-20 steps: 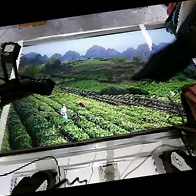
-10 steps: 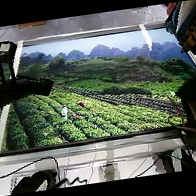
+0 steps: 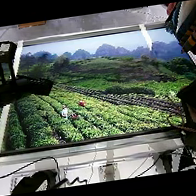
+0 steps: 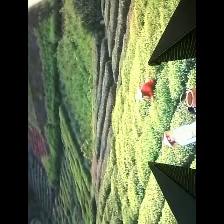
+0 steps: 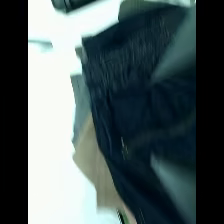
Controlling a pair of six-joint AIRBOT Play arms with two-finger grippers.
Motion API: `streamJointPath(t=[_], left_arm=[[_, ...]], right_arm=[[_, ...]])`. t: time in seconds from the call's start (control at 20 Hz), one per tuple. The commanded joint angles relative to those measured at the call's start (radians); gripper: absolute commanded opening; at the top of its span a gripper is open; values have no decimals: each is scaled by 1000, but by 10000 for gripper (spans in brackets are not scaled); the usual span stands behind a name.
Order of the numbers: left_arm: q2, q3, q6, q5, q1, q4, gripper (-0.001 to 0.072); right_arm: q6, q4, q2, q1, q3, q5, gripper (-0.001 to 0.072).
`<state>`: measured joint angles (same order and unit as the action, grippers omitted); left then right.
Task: Fold the clothes and pants, and hang the long-sleeved shirts on hangers.
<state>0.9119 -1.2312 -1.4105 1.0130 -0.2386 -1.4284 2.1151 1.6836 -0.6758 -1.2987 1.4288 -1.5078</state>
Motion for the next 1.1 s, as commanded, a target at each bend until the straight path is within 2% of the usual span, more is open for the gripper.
streamJointPath(t=[0.0, 0.05, 0.1, 0.15, 0.2, 0.25, 0.3, 0.45, 0.55, 1.05], left_arm=[[-1, -1, 0, 0, 0, 0, 698], [-1, -1, 0, 0, 0, 0, 697], [-1, -1, 0, 0, 0, 0, 697], [-1, -1, 0, 0, 0, 0, 698], [-1, -1, 0, 0, 0, 0, 697], [-1, -1, 0, 0, 0, 0, 698], [-1, -1, 0, 0, 0, 0, 697], [-1, -1, 0, 0, 0, 0, 698], [-1, -1, 0, 0, 0, 0, 697], [-1, -1, 0, 0, 0, 0, 698]], right_arm=[[-154, -502, -7, -2, -13, 144, 198], [-277, -705, -8, 31, -21, 195, 141], [-389, -853, -9, 82, -21, 216, 135], [-500, -959, -9, 159, -21, 220, 42], [-590, -985, -9, 248, -21, 213, 35], [-667, -940, -9, 357, -21, 193, 35], [-702, -817, -9, 468, -21, 170, 34], [-686, -365, -11, 729, -28, 84, 34], [-688, -233, -22, 812, -39, 25, 35], [-688, -259, -31, 819, -38, 16, 35]])
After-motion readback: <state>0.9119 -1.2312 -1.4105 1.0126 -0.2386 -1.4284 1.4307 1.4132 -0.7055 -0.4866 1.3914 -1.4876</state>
